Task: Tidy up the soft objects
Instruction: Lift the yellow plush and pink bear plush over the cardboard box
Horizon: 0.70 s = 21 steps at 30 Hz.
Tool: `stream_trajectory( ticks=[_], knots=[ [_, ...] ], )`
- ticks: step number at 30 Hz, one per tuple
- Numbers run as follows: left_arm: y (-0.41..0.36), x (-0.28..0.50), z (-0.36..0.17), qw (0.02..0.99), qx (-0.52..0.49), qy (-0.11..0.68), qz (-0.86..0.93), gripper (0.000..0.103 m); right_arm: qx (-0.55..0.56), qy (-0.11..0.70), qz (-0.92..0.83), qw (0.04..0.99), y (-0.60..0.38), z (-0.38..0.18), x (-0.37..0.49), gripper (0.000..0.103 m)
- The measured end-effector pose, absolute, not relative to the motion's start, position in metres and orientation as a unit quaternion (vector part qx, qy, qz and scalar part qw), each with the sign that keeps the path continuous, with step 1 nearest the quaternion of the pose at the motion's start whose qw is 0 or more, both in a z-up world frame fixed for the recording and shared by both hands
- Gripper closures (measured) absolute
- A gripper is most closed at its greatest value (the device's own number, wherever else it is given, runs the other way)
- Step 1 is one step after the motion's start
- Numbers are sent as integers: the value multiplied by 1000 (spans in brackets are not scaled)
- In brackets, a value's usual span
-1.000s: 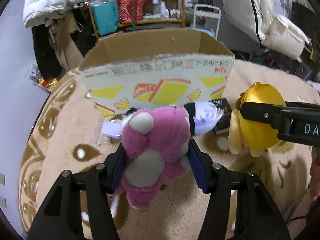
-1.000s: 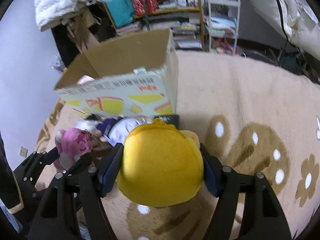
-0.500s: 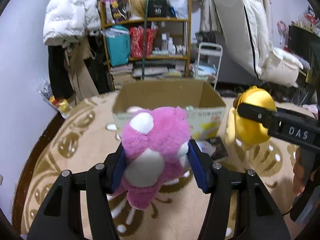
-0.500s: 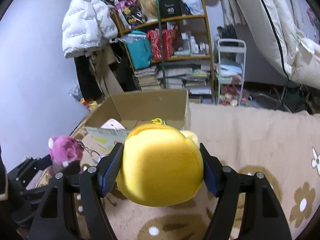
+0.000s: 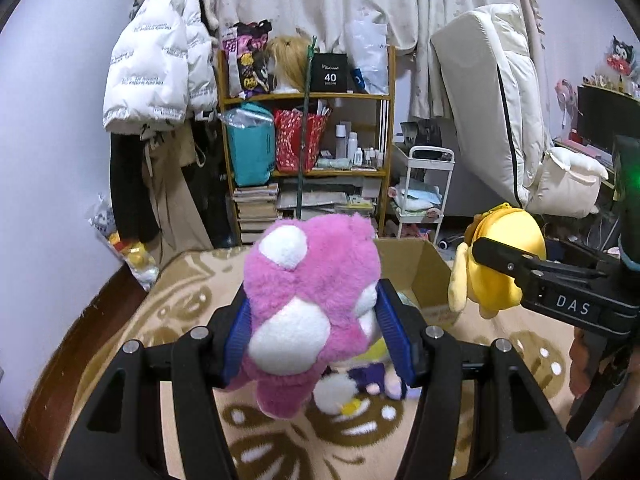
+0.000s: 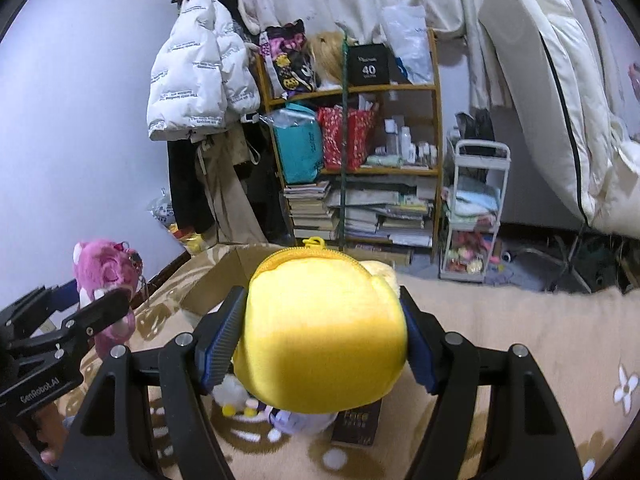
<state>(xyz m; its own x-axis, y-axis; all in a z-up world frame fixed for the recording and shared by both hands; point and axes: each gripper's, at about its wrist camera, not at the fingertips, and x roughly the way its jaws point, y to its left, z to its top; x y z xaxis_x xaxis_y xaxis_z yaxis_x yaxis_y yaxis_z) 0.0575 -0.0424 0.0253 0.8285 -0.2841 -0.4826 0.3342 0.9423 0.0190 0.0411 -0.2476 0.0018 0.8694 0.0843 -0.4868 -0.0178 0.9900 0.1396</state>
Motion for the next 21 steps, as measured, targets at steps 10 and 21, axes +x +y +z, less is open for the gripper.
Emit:
stream_trajectory(
  ticks=[10, 21],
  knots=[
    [-51, 97, 32, 956, 61, 233, -170, 45, 40, 241, 37, 969, -247, 10, 77, 27],
    [-60, 134, 16, 952, 57, 242, -181, 45, 30, 230, 51, 971, -243, 7, 102, 26]
  ],
)
